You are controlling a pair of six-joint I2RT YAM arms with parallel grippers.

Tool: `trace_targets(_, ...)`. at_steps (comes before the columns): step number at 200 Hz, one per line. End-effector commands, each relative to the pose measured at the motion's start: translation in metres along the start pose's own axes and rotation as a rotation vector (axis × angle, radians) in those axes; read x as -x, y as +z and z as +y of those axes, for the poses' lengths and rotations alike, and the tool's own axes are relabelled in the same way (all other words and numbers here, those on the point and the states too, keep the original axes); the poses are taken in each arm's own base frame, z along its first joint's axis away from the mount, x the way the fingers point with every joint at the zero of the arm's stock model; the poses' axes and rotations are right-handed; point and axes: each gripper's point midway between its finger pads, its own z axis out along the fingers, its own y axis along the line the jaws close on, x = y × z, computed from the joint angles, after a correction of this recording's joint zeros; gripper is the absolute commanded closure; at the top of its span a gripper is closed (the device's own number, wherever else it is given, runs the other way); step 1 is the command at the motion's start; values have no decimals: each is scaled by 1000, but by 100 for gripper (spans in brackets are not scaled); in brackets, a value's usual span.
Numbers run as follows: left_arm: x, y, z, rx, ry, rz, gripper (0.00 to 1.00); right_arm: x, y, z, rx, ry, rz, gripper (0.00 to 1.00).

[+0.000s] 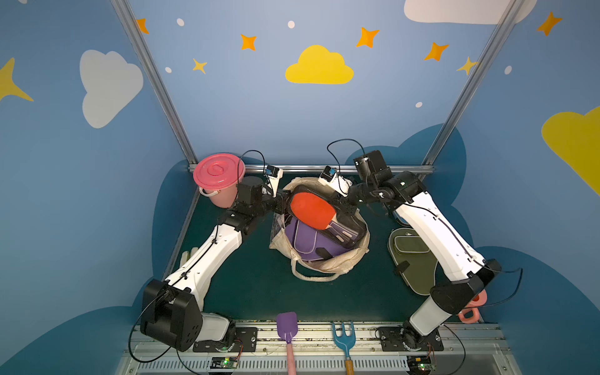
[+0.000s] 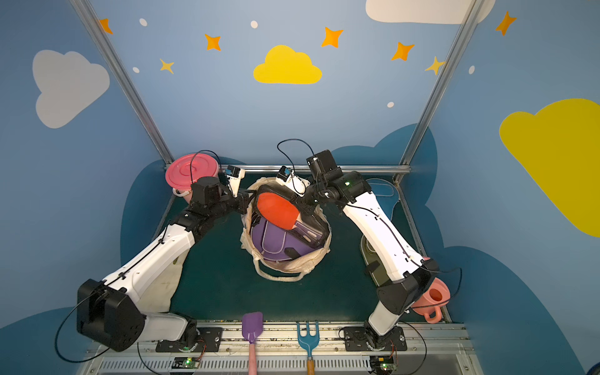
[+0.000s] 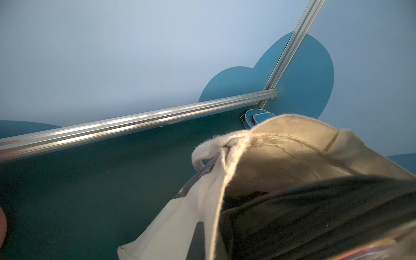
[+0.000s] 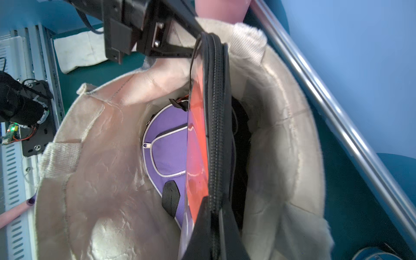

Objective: Remove the ping pong set from the canvas bag
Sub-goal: Pick up the ping pong set from the canvas bag, then place the ping pong set at the center of the board.

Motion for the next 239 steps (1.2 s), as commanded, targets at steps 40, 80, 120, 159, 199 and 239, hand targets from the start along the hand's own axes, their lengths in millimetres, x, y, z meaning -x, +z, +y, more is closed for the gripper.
trace_targets(40,5,-5,1,8,4,-27,96,62,-95,-13,-219,0,-221,100)
trace_targets(80,3,-3,2,10,-6,-22,96,86,-137,-31,-371,7,-306,100)
trace_targets(120,-1,-2,3,11,-18,-12,96,110,-188,-43,-521,-21,-428,100)
trace_targets(159,-8,-5,4,19,-21,-3,96,111,-231,-61,-700,-41,-469,100)
trace_targets(199,-10,-10,4,27,-13,0,96,88,-271,-89,-851,13,-453,100)
trace_targets(239,-7,-13,1,20,-9,-6,96,47,-276,-121,-943,123,-379,100)
